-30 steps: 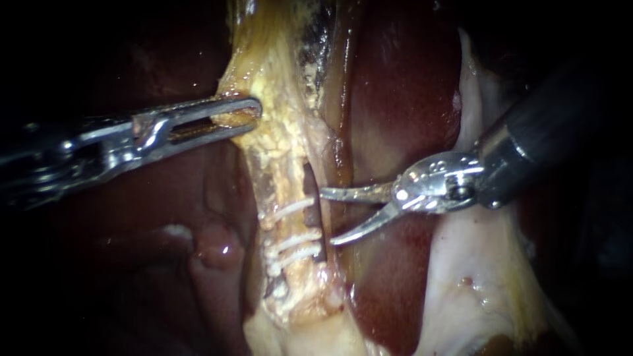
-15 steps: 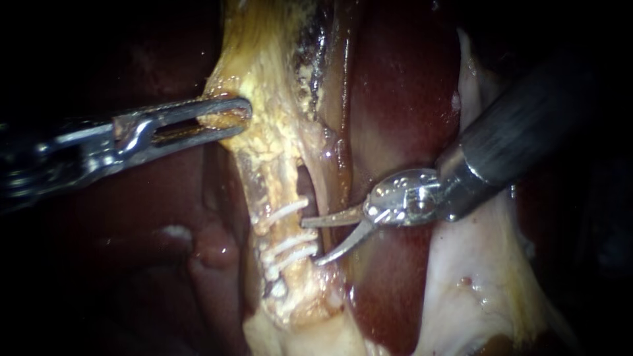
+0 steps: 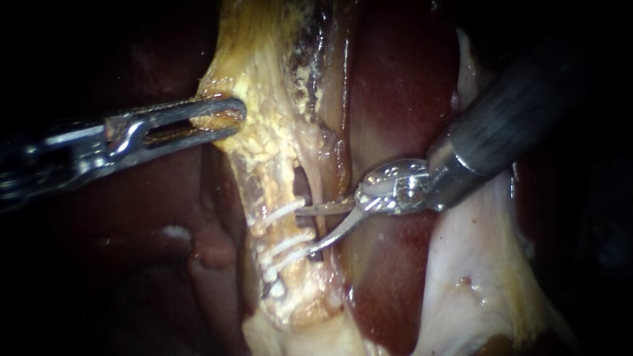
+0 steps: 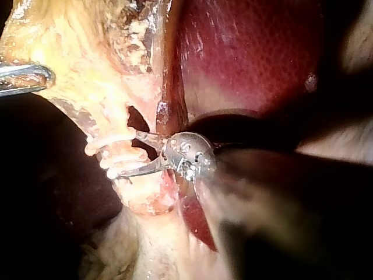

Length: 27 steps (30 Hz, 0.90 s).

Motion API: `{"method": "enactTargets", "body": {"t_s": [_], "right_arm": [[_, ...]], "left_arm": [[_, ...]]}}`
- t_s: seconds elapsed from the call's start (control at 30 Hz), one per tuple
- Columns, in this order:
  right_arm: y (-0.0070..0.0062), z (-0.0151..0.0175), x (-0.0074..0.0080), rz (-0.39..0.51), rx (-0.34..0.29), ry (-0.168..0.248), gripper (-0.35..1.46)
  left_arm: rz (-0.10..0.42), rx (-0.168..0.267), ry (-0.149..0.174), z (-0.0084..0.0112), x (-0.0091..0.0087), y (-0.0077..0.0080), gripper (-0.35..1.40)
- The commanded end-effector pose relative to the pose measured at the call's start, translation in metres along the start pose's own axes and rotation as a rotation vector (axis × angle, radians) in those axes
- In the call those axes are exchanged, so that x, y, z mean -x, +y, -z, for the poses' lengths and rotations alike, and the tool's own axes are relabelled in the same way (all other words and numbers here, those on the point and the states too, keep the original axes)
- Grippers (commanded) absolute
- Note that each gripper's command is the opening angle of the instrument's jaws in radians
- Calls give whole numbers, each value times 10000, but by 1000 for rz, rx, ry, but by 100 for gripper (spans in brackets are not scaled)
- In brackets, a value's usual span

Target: Go to the cutting position left tube

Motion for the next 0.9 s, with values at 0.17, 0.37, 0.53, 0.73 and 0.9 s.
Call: {"method": "enactTargets", "body": {"t_s": [0.17,0.37,0.53,0.73,0.9], "right_arm": [[0,-9,-6,9,-40,23,130],[0,-20,-13,15,-122,83,130],[2,-27,-20,20,-180,123,130],[2,-43,-23,5,-259,170,130],[3,-62,-22,-8,-314,190,130]], "left_arm": [[0,0,0,0,0,0,-35],[0,0,0,-1,0,1,-35],[0,2,-1,-1,0,2,-35],[0,4,-1,-3,1,5,-35],[0,9,-3,-7,2,10,-35]]}}
